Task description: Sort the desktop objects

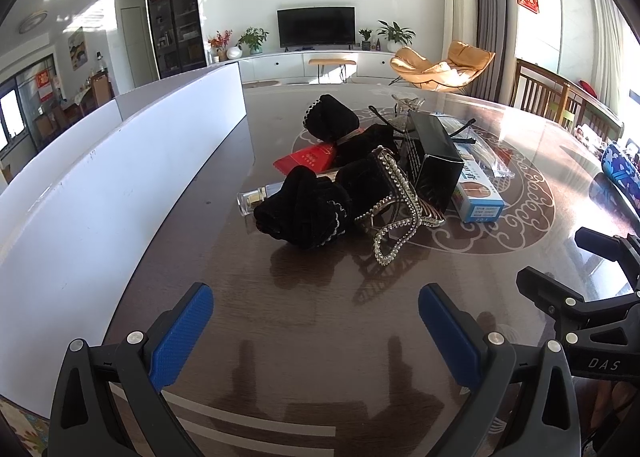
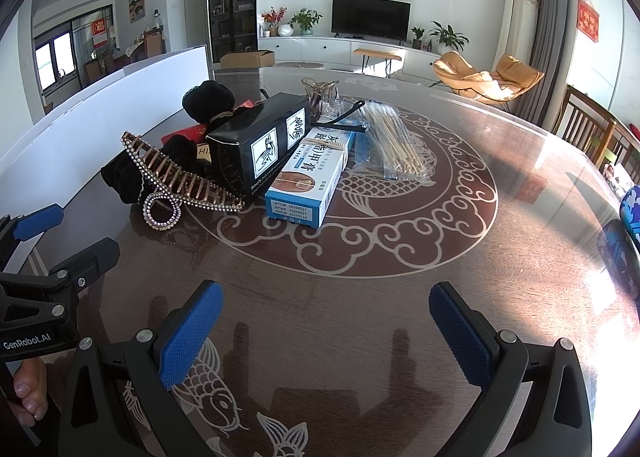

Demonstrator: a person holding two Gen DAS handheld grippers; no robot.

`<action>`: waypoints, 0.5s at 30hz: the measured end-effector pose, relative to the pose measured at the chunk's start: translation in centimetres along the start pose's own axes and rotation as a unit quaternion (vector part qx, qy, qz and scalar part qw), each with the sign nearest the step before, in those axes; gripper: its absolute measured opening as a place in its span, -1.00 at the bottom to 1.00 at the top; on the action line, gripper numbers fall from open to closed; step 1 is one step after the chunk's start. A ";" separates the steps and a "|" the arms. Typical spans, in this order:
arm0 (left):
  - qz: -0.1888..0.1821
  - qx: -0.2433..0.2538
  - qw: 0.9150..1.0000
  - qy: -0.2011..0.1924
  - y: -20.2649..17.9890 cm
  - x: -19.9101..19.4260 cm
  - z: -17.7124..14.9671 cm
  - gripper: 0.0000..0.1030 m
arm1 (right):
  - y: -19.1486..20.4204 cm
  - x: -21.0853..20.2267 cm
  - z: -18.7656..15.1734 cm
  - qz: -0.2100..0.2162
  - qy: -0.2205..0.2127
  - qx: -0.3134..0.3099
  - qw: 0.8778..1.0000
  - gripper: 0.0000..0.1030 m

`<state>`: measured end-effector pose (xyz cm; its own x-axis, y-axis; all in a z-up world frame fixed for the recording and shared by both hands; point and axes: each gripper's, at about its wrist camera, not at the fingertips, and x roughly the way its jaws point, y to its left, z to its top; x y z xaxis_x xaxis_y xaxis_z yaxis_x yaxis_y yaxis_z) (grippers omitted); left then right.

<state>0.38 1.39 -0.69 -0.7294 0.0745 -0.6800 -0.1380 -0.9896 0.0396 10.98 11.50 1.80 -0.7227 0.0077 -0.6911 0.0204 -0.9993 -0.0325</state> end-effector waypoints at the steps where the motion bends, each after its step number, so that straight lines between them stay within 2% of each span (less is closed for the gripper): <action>1: 0.000 0.000 1.000 0.000 0.0 0.0 0.0 1.00 | 0.0 0.0 0.0 0.000 0.000 0.000 1.000 1.00; 15: 0.001 0.001 1.000 -0.001 -0.1 0.0 0.0 1.00 | 0.0 0.0 0.0 0.003 -0.002 0.001 1.000 1.00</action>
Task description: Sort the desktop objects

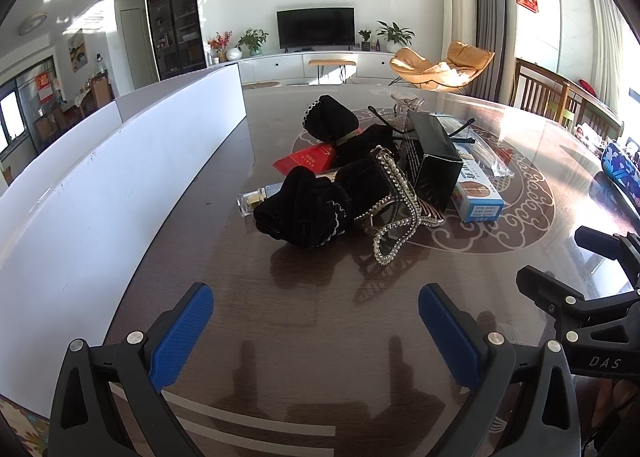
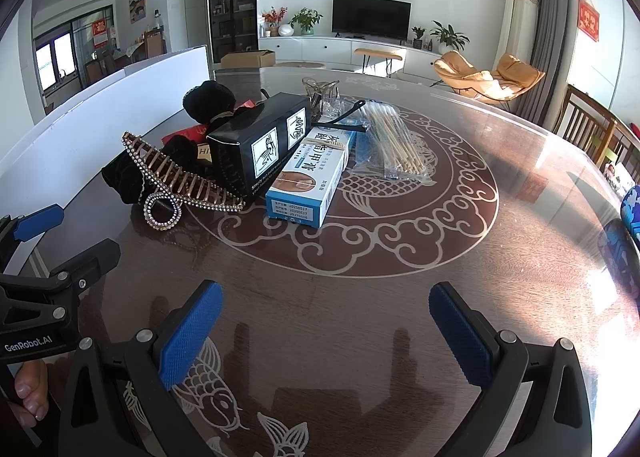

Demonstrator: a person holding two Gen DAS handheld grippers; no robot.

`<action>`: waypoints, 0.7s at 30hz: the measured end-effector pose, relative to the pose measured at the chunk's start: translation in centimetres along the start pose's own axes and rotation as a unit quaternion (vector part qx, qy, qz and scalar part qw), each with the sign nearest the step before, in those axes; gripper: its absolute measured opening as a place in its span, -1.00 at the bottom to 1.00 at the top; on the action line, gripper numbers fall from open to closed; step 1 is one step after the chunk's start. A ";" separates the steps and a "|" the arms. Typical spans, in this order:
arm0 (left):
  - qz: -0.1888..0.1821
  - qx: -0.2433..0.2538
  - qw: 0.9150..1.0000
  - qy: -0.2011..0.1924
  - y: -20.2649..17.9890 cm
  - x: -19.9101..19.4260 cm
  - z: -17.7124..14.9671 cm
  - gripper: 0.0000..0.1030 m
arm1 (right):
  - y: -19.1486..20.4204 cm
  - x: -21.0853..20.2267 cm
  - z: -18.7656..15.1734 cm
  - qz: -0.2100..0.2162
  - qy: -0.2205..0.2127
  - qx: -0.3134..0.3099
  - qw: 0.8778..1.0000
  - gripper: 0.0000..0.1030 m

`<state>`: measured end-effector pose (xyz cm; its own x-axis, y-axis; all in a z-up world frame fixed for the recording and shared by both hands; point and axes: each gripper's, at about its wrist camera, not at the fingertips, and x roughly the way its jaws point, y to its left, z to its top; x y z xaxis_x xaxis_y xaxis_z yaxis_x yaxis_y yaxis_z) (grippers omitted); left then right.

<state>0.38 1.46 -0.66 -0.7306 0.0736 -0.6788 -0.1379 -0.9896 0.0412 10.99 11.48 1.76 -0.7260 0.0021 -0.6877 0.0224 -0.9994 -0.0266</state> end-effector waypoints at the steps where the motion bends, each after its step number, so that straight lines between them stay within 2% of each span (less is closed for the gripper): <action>1: 0.000 0.000 1.000 0.000 0.0 0.0 0.0 1.00 | 0.0 0.0 0.0 0.000 0.000 0.000 1.000 1.00; 21: 0.003 0.006 1.000 -0.002 0.0 0.1 0.0 1.00 | 0.0 0.0 0.0 0.001 -0.005 0.000 1.000 1.00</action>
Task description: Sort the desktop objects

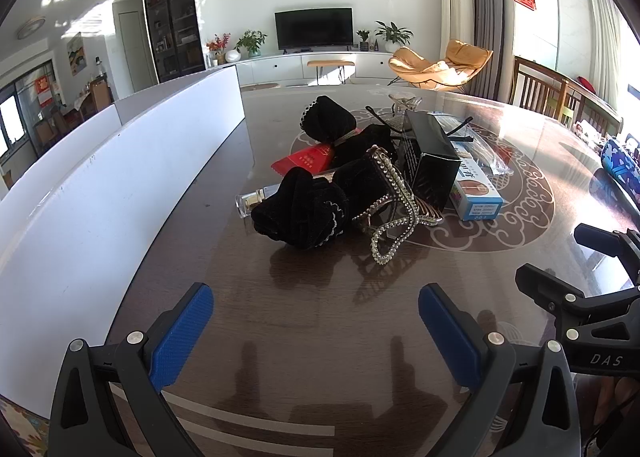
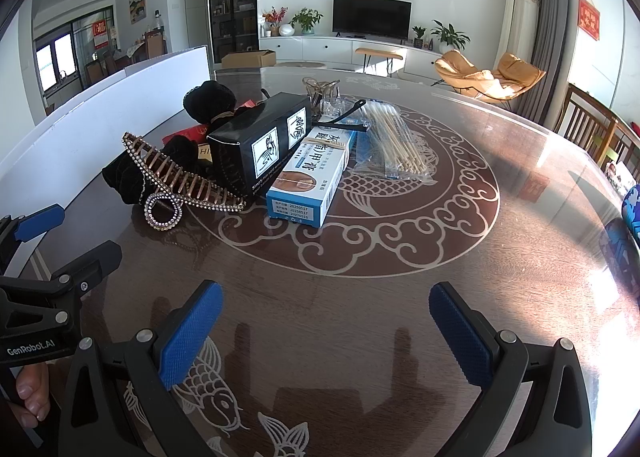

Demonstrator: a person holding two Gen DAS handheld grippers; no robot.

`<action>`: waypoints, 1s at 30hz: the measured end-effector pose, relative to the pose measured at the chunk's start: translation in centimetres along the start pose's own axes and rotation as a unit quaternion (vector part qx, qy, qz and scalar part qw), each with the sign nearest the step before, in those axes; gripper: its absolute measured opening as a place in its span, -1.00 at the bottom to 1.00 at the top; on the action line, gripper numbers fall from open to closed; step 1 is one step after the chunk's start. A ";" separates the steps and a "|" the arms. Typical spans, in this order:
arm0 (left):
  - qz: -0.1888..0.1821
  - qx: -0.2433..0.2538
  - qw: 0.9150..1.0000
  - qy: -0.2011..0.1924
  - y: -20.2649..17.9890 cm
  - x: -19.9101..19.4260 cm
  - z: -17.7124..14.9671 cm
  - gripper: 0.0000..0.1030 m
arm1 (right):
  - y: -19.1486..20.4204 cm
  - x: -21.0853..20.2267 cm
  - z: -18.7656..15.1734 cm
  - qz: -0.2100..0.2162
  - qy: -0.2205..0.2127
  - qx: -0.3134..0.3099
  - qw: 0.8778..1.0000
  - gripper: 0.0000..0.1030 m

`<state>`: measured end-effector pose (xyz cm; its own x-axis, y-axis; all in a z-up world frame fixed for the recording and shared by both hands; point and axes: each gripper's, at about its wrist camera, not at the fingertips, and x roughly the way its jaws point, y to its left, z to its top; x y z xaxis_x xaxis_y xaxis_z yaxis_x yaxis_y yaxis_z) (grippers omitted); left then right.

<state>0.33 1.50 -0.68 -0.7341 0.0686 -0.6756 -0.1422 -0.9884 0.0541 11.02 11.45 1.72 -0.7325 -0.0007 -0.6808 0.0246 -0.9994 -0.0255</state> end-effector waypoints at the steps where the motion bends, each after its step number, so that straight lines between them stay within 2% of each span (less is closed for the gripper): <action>1: 0.000 0.000 1.000 0.000 0.0 0.0 0.0 1.00 | 0.0 0.0 0.0 0.000 0.000 0.000 1.000 1.00; 30: 0.000 0.000 1.000 0.001 0.0 0.1 0.0 1.00 | 0.1 0.0 -0.1 0.003 0.001 -0.007 1.000 1.00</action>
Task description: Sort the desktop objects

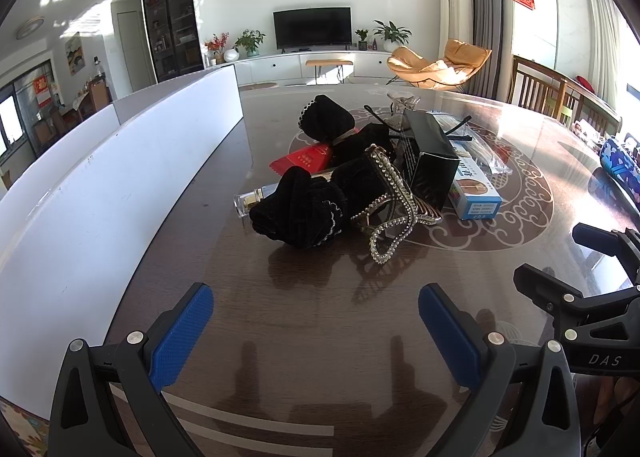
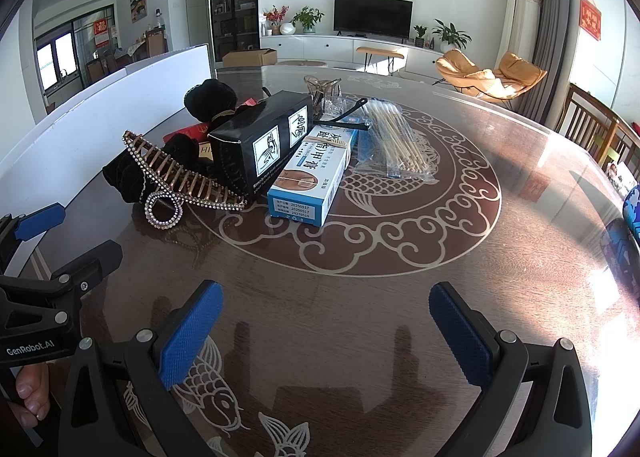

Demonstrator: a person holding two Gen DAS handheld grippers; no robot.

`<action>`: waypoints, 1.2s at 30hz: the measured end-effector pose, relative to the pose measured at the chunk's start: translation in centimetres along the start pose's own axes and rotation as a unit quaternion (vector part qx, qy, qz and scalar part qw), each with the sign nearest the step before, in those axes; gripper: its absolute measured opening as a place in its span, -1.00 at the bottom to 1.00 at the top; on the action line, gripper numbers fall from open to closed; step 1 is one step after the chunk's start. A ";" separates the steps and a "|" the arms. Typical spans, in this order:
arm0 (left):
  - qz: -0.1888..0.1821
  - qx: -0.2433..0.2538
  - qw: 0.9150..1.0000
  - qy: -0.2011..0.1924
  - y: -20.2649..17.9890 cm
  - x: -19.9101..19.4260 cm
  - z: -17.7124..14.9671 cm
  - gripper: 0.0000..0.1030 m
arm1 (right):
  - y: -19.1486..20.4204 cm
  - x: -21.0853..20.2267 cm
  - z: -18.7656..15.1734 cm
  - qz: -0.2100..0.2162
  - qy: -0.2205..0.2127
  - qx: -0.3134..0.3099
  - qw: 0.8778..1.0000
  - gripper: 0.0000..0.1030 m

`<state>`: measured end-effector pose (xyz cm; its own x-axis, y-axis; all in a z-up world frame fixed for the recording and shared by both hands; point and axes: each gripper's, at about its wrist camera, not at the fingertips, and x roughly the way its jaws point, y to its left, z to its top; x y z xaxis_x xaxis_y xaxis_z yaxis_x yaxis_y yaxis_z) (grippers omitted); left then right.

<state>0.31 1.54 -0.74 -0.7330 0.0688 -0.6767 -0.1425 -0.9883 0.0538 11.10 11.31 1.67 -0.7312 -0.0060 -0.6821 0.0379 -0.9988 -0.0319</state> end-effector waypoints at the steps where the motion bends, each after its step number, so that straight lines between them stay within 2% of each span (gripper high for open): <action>1: -0.002 0.000 1.000 0.001 0.0 0.1 0.0 1.00 | 0.0 0.0 0.0 0.000 0.000 0.000 1.000 1.00; 8: -0.002 0.003 1.000 0.013 0.0 0.3 -0.1 1.00 | 0.3 0.7 0.1 0.008 0.018 0.000 1.000 1.00; 13: 0.006 0.010 1.000 0.022 0.3 0.3 -0.3 1.00 | 0.4 2.5 0.4 0.038 0.076 0.000 0.996 1.00; 19: 0.001 -0.008 0.999 0.039 1.1 0.7 -0.2 1.00 | 1.2 3.3 1.0 0.046 0.081 -0.019 0.996 1.00; 22: -0.003 -0.013 0.999 0.045 1.2 0.9 -0.2 1.00 | 1.3 3.7 1.6 0.046 0.100 -0.011 0.994 1.00; 36: -0.007 -0.005 0.999 0.051 0.8 1.2 -0.3 1.00 | 1.5 3.7 1.8 0.036 0.102 -0.015 0.994 1.00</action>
<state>-0.49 0.75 -1.78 -0.6586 0.0698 -0.7492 -0.1456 -0.9887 0.0359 7.22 9.72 0.39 -0.5722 -0.0642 -0.8176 0.1082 -0.9941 0.0023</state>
